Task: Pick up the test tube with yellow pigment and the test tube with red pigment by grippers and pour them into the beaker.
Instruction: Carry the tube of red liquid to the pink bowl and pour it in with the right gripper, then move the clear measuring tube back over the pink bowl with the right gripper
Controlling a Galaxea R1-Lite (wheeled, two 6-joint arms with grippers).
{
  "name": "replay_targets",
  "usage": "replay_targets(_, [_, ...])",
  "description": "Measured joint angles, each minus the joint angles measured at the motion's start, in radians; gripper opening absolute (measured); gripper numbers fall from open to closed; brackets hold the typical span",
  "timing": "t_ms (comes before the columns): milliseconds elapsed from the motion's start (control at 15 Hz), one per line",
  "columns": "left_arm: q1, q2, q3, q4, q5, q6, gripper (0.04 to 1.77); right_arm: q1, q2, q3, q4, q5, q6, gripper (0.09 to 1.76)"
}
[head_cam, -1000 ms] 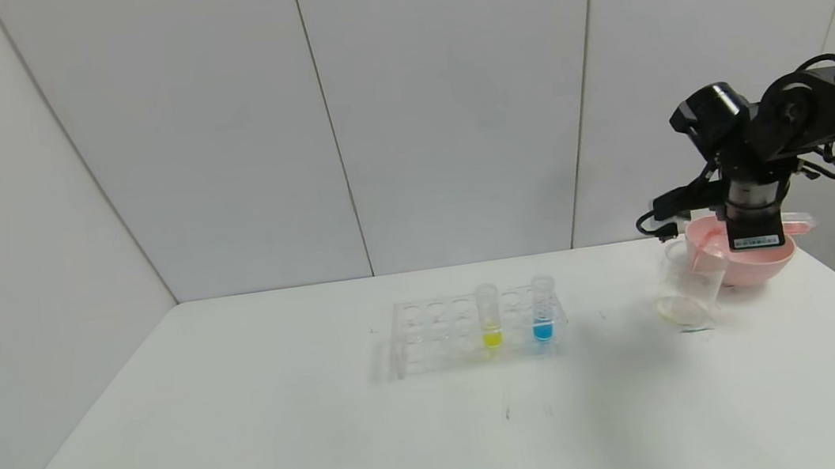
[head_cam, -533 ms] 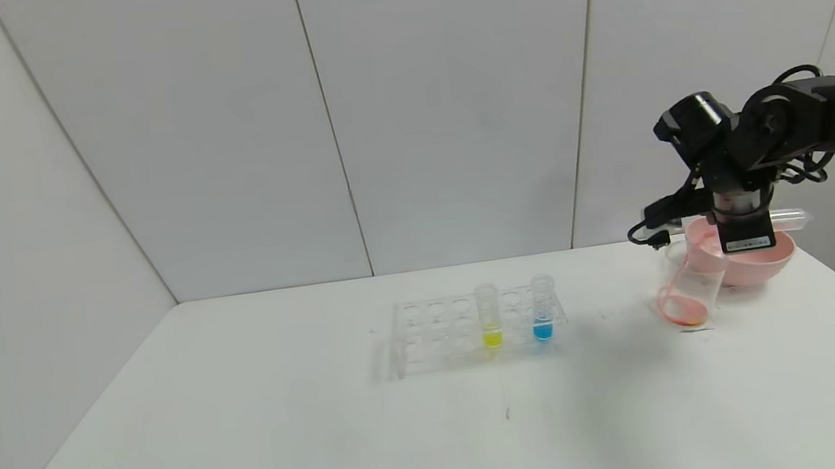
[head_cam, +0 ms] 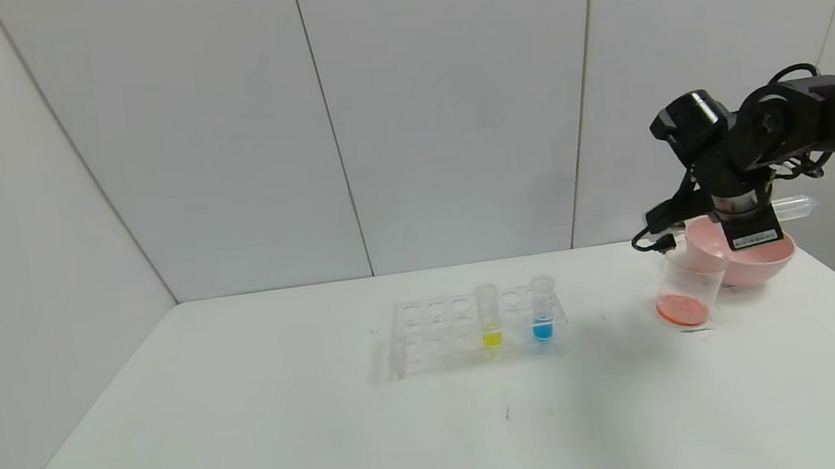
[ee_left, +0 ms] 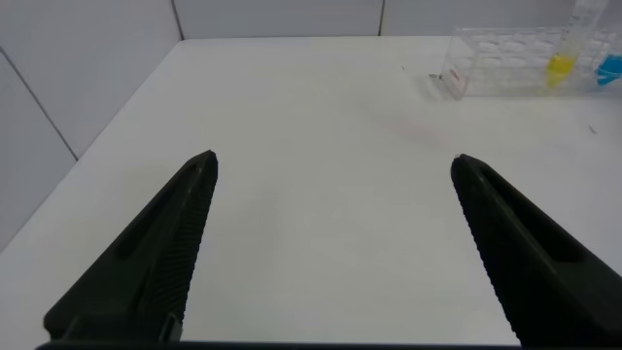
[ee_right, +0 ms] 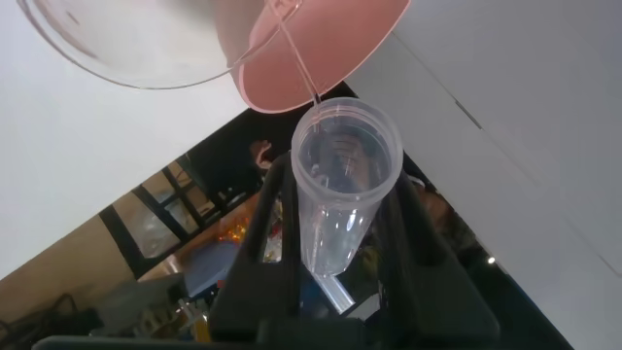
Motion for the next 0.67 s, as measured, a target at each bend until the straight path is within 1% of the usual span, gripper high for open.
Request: replay_targets(667, [0.0,0.0,0.0,0.0,0.0,0.0,1.72,0.016,-0.014,0.0,-0.006,-0.002,-0.035,0.5])
